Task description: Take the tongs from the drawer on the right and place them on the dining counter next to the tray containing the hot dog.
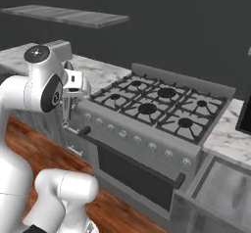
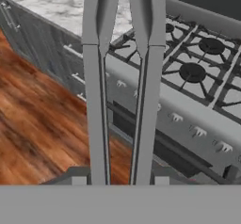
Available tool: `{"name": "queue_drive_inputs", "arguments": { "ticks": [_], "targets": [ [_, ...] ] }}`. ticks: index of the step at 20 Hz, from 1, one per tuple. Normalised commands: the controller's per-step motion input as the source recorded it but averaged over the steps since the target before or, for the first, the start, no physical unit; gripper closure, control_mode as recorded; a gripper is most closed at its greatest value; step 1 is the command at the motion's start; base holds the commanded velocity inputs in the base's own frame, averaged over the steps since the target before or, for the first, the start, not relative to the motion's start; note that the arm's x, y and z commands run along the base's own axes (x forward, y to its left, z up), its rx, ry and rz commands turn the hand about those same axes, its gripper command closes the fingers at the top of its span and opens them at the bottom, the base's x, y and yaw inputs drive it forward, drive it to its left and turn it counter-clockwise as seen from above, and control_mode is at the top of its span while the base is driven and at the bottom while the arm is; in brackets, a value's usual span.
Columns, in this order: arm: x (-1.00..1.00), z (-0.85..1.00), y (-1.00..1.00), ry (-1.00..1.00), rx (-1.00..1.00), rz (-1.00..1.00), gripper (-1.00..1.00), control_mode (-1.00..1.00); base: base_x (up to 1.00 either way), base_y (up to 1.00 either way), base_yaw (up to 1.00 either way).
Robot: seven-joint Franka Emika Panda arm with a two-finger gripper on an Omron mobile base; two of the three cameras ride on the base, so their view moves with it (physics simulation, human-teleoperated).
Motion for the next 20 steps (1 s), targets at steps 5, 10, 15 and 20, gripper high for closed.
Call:
{"name": "queue_drive_inputs", "arguments": {
  "ticks": [5, 10, 15, 20],
  "targets": [
    [0.00, 0.00, 0.00, 0.00, 0.00, 0.00, 1.00, 1.00, -0.08, 0.46, 0.53],
    [0.00, 0.00, 0.00, 0.00, 0.00, 0.00, 1.00, 1.00, -0.02, 0.54, 0.57],
    [0.00, 0.00, 0.00, 0.00, 0.00, 0.00, 1.00, 1.00, 0.00, 0.56, 0.56],
    [0.00, 0.00, 0.00, 0.00, 0.00, 0.00, 1.00, 1.00, 0.06, 0.69, 0.49]
  ]
}}
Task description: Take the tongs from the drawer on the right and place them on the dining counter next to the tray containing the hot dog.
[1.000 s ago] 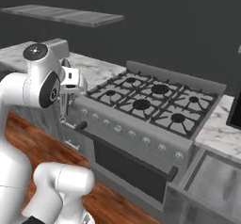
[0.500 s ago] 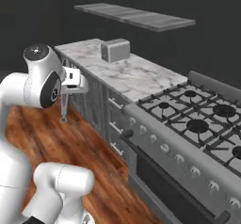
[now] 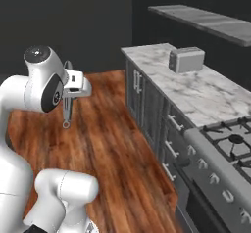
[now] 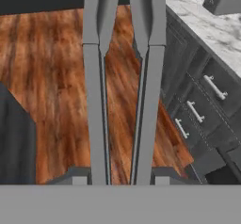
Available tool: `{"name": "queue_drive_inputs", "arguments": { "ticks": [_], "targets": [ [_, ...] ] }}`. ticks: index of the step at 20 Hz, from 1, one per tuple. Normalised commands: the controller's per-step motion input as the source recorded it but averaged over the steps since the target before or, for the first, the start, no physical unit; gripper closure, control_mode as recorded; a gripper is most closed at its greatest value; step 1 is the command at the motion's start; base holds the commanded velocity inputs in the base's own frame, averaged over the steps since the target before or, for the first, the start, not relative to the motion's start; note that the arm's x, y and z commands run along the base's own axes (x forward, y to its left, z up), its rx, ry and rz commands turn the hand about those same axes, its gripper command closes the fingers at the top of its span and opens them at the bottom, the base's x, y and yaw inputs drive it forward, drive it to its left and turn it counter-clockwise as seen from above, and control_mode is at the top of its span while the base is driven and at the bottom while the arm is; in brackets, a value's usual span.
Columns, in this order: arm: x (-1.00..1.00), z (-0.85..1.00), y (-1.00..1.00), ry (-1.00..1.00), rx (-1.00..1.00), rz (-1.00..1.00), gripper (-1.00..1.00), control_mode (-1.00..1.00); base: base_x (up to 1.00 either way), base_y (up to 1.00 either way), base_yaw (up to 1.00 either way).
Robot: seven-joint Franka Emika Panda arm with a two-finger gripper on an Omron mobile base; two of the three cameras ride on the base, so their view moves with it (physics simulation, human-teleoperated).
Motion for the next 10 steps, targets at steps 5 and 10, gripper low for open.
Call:
{"name": "queue_drive_inputs", "arguments": {
  "ticks": [5, 10],
  "targets": [
    [0.00, 0.00, 0.00, 0.00, 0.00, 0.00, 1.00, 1.00, 0.50, 0.47, 0.38],
    [0.00, 0.00, 0.00, 0.00, 0.00, 0.00, 1.00, 1.00, 0.97, 0.11, 0.23]
  ]
}}
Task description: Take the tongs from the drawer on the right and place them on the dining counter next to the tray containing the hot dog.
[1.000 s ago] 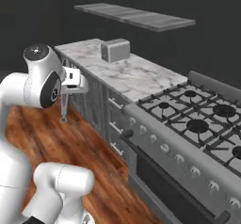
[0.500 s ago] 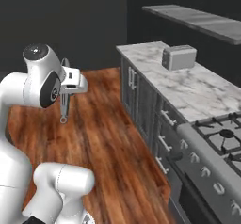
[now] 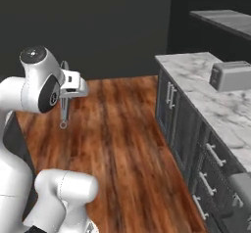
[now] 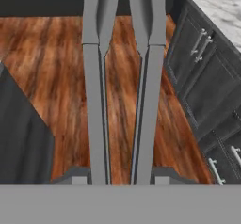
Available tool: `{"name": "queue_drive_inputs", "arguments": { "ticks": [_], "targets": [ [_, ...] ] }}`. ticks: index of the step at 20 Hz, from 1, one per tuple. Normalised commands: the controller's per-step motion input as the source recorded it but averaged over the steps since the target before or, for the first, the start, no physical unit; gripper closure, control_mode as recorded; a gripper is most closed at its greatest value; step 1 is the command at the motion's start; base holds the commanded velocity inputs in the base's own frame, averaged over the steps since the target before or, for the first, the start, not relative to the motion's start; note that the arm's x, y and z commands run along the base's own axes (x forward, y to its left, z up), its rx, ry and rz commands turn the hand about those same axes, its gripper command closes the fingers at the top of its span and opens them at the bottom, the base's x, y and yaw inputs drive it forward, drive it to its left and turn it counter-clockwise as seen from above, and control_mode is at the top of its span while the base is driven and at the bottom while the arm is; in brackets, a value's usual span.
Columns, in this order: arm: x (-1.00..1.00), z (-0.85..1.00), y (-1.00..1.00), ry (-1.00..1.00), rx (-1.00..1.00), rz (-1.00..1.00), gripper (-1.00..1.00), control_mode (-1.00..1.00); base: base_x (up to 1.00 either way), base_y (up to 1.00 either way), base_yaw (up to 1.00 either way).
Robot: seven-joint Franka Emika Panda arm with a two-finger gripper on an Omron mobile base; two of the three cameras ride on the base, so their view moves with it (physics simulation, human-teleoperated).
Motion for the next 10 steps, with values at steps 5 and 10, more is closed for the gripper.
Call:
{"name": "queue_drive_inputs", "arguments": {
  "ticks": [5, 10],
  "targets": [
    [0.00, 0.00, 0.00, 0.00, 0.00, 0.00, 1.00, 1.00, 1.00, 0.03, 0.27],
    [0.00, 0.00, 0.00, 0.00, 0.00, 0.00, 1.00, 1.00, 0.71, 0.00, 0.52]
  ]
}}
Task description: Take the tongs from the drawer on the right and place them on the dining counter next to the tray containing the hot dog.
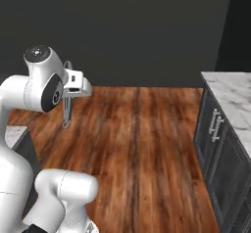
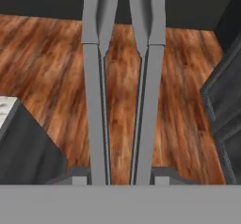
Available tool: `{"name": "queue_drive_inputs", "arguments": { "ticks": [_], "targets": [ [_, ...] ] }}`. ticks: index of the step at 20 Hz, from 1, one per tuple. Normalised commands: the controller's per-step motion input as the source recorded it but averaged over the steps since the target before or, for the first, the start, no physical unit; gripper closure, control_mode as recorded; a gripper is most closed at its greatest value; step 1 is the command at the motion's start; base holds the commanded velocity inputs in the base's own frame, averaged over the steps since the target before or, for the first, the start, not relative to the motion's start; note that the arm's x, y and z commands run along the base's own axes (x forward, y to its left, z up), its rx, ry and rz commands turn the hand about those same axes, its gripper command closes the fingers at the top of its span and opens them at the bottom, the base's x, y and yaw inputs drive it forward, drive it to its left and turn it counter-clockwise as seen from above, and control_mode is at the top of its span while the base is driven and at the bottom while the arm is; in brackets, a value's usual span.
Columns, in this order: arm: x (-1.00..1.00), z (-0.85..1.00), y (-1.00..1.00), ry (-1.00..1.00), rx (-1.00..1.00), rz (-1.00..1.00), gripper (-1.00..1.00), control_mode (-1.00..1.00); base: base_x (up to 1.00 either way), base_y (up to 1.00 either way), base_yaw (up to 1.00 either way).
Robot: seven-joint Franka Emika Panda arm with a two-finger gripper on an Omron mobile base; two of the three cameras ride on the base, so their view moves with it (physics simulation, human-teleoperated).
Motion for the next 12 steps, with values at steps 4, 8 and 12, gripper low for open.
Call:
{"name": "queue_drive_inputs", "arguments": {
  "ticks": [4, 8, 12],
  "targets": [
    [0.00, 0.00, 0.00, 0.00, 0.00, 0.00, 1.00, 1.00, 0.46, 0.00, 0.62],
    [0.00, 0.00, 0.00, 0.00, 0.00, 0.00, 1.00, 1.00, 0.45, -0.04, 0.58],
    [0.00, 0.00, 0.00, 0.00, 0.00, 0.00, 1.00, 1.00, 0.19, -0.03, 0.54]
  ]
}}
